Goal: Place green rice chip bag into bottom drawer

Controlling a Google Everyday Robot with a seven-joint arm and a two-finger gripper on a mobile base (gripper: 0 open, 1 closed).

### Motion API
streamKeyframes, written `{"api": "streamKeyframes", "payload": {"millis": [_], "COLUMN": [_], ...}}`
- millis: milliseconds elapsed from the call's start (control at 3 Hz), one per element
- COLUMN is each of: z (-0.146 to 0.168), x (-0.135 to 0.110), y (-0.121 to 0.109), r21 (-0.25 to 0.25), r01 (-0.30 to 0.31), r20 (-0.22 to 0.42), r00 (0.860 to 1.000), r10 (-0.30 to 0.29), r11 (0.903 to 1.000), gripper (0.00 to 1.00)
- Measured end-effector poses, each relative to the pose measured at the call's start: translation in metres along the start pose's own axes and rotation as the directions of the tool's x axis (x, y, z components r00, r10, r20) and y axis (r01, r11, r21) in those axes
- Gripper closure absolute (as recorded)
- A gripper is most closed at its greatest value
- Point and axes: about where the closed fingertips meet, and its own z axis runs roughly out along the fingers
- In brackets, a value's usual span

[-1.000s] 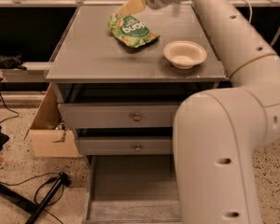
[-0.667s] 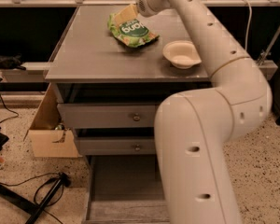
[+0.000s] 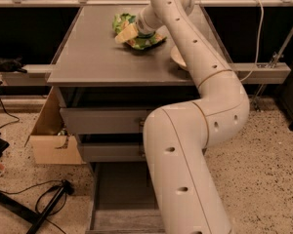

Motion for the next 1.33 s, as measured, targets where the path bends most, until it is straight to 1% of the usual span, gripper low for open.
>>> {"api": "streamKeyframes", "payload": {"millis": [667,1000,1333], "z": [0.000,-0.022,-0.071], "x": [0.000,-0.018,-0.047], "y": [0.000,0.000,-0.005], "r21": [0.000,0.034,0.101], "r01": [0.000,0.060,0.135], "r20": [0.000,-0.011,-0.028], "r00": [1.000,0.998,0.991], "r10": [0.000,-0.060,-0.133], "r11": [1.0000,0.9976,0.9857], "gripper": [0.50,0.73,0.96]}}
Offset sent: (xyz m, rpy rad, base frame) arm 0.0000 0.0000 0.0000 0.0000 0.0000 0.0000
